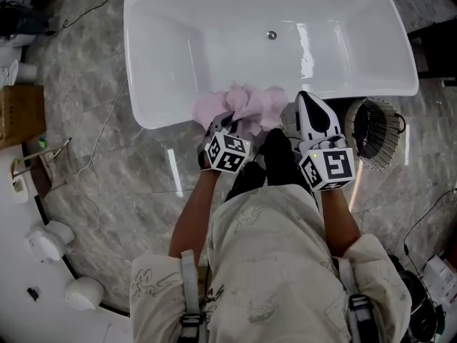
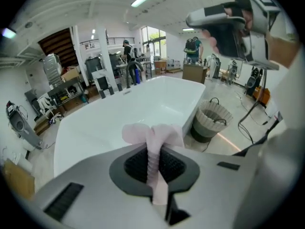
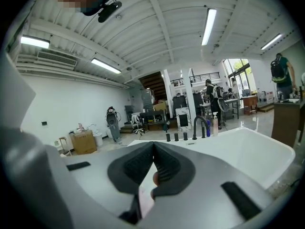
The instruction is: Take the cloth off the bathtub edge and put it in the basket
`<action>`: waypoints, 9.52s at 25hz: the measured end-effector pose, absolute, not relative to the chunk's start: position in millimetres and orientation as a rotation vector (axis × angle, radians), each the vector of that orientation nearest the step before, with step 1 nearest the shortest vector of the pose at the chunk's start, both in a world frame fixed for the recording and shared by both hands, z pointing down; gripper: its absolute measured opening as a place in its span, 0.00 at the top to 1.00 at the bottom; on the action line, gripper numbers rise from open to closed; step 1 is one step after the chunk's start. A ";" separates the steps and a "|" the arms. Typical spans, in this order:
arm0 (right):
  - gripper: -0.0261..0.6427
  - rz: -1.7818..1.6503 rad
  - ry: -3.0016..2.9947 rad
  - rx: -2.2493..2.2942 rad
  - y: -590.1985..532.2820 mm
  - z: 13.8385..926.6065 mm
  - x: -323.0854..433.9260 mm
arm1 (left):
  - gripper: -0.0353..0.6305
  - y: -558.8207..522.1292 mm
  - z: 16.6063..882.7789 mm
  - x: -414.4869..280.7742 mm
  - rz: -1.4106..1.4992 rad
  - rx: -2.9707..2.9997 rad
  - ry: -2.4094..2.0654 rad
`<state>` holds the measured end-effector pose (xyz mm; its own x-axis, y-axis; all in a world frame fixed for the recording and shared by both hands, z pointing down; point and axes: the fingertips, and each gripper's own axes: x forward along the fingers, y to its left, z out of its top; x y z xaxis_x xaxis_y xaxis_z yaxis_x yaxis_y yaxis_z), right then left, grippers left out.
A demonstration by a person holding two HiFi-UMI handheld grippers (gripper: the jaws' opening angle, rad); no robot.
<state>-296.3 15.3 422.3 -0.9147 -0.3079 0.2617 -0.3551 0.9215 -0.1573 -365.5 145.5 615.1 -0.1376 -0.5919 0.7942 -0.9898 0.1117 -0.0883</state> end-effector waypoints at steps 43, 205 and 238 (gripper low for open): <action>0.98 -0.032 -2.983 1.322 -27.3 231.1 -104.1 | 0.91 64.3 232.2 -309.6 -0.145 2.032 -2.509; 0.98 0.655 -1.529 2.388 -261.7 507.9 430.7 | 0.90 -341.5 852.4 350.1 1.004 2.192 -0.547; 0.98 0.910 -1.370 2.411 -216.6 614.3 416.1 | 0.85 -316.0 990.0 339.2 1.221 2.083 -0.460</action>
